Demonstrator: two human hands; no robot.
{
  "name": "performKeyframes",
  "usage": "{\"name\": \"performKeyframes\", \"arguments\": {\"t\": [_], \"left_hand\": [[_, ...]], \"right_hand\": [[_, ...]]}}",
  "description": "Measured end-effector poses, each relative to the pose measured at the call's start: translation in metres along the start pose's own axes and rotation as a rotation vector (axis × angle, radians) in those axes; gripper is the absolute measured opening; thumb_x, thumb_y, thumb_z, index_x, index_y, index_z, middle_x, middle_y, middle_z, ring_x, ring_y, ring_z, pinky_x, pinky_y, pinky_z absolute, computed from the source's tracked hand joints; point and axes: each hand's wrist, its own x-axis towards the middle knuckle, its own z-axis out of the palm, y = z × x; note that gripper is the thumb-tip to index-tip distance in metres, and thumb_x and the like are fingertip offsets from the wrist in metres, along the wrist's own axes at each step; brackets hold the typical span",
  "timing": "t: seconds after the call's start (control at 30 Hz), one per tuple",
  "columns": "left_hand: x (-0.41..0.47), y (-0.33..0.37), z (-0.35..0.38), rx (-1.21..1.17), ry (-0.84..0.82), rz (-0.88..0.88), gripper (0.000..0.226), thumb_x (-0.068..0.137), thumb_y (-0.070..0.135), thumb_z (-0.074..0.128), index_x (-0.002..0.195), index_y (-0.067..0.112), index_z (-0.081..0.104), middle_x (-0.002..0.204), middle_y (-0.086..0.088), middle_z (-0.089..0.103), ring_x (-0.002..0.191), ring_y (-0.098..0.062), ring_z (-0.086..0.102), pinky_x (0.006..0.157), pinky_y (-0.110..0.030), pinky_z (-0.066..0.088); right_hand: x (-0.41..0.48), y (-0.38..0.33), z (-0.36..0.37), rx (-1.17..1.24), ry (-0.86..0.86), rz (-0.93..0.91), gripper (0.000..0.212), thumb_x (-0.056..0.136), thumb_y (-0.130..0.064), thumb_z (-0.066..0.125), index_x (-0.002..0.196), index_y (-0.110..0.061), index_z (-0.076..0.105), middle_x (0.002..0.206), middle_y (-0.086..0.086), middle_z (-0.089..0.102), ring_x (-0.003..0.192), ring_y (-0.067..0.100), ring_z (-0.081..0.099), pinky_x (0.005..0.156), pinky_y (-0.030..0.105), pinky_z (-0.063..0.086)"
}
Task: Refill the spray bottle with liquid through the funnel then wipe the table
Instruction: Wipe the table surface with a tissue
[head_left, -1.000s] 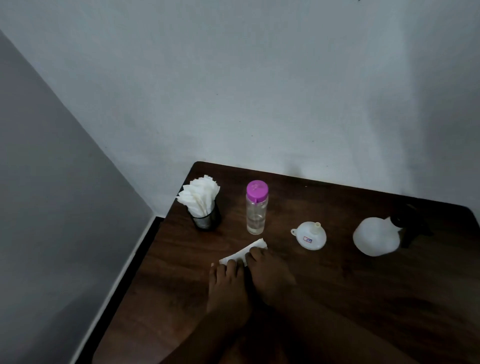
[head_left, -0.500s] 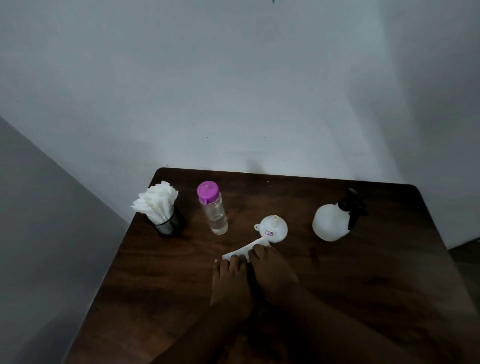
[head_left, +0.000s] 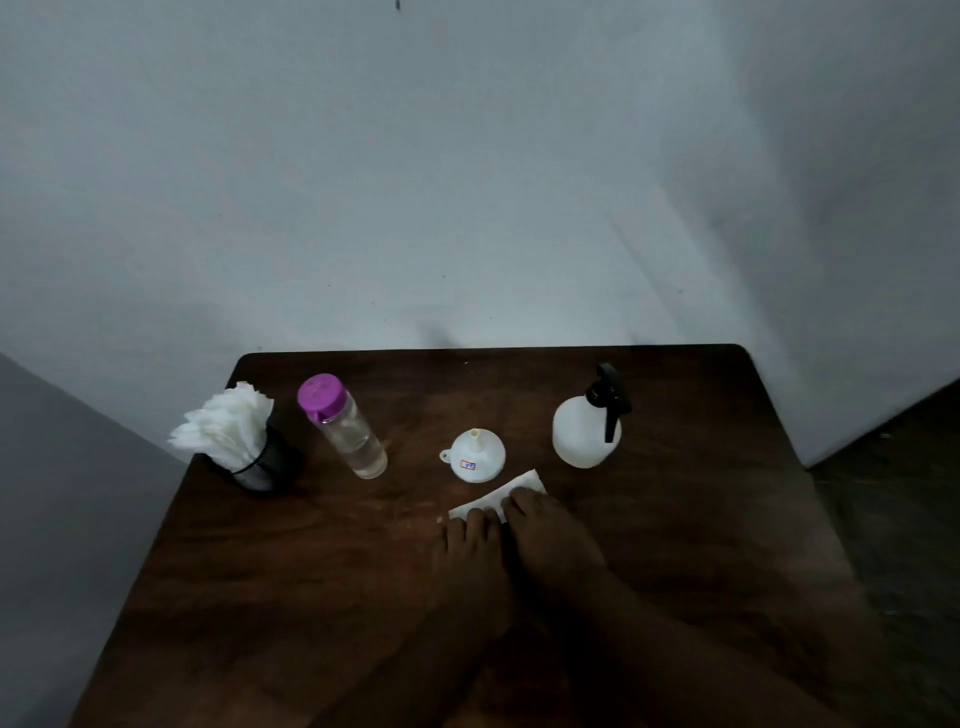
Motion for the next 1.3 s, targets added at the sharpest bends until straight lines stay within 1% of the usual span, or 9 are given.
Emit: {"name": "performKeyframes", "arguments": {"t": [0.23,0.37,0.57,0.73,0.87,0.93,1.07,1.2,1.3], "left_hand": [[0.021,0.041,0.003,0.020,-0.015,0.050,0.094,0.089,0.060,0.057,0.160,0.015,0.015,0.165,-0.011,0.019,0.152,-0.036,0.017,0.127,-0.053,0.003],[0.032,0.069,0.004,0.002,-0.016,0.092,0.097,0.088,0.061,0.059,0.160,0.014,0.015,0.165,-0.011,0.019,0.152,-0.036,0.016,0.125,-0.052,0.000],[0.052,0.108,-0.003,0.028,-0.046,0.178,0.095,0.091,0.055,0.060,0.160,0.010,0.012,0.164,-0.015,0.017,0.152,-0.038,0.015,0.125,-0.053,0.002],[0.067,0.138,0.002,0.014,0.007,0.230,0.091,0.090,0.054,0.060,0.158,0.010,0.018,0.160,-0.014,0.025,0.149,-0.037,0.022,0.125,-0.051,0.006],[0.077,0.161,0.006,0.028,0.044,0.272,0.088,0.091,0.053,0.058,0.157,0.010,0.020,0.159,-0.013,0.028,0.147,-0.035,0.026,0.125,-0.051,0.008],[0.079,0.170,0.007,0.029,0.044,0.297,0.086,0.092,0.052,0.057,0.157,0.010,0.021,0.159,-0.014,0.029,0.147,-0.035,0.027,0.125,-0.052,0.009],[0.078,0.178,0.009,0.056,0.051,0.338,0.079,0.094,0.049,0.055,0.157,0.011,0.025,0.160,-0.013,0.029,0.148,-0.034,0.025,0.125,-0.052,0.006],[0.074,0.171,0.012,0.107,0.008,0.381,0.087,0.094,0.055,0.055,0.160,0.012,0.018,0.165,-0.013,0.021,0.152,-0.035,0.017,0.126,-0.054,0.002],[0.070,0.162,0.018,0.148,-0.015,0.412,0.086,0.096,0.054,0.050,0.161,0.013,0.012,0.167,-0.013,0.014,0.154,-0.036,0.011,0.125,-0.055,-0.003]], "right_hand": [[-0.022,0.040,0.008,0.121,-0.011,0.053,0.046,0.090,-0.023,0.053,0.127,0.003,0.060,0.126,0.026,0.063,0.114,0.041,0.064,0.095,0.052,0.054],[-0.036,0.066,0.017,0.090,0.026,0.107,0.054,0.062,-0.022,0.087,0.109,0.000,0.071,0.105,0.022,0.072,0.093,0.033,0.073,0.076,0.044,0.062],[-0.055,0.105,0.010,0.132,-0.043,0.201,0.061,0.102,-0.023,0.050,0.152,0.001,0.026,0.157,0.024,0.028,0.146,0.037,0.029,0.120,0.046,0.021],[-0.063,0.139,0.018,0.184,0.042,0.235,0.093,0.021,-0.029,0.102,0.099,0.002,0.062,0.085,0.018,0.074,0.075,0.025,0.076,0.059,0.031,0.060],[-0.077,0.158,0.023,0.183,-0.080,0.267,0.090,0.032,-0.033,0.102,0.105,0.007,0.068,0.102,0.027,0.071,0.091,0.030,0.075,0.072,0.034,0.060],[-0.094,0.165,0.019,0.128,-0.080,0.275,0.089,0.079,-0.037,0.081,0.144,0.009,0.039,0.149,0.032,0.039,0.140,0.034,0.043,0.115,0.039,0.034],[-0.111,0.166,0.018,0.146,-0.166,0.295,0.075,0.104,-0.037,0.043,0.157,-0.007,0.001,0.166,0.015,0.001,0.154,0.027,0.002,0.122,0.038,-0.002],[-0.122,0.155,0.026,0.103,-0.121,0.333,0.074,0.098,-0.031,0.058,0.154,-0.001,0.021,0.160,0.023,0.023,0.149,0.034,0.023,0.121,0.044,0.016],[-0.129,0.144,0.032,0.112,-0.056,0.325,0.079,0.051,-0.028,0.096,0.118,0.001,0.068,0.115,0.025,0.069,0.105,0.040,0.069,0.087,0.050,0.056]]}}
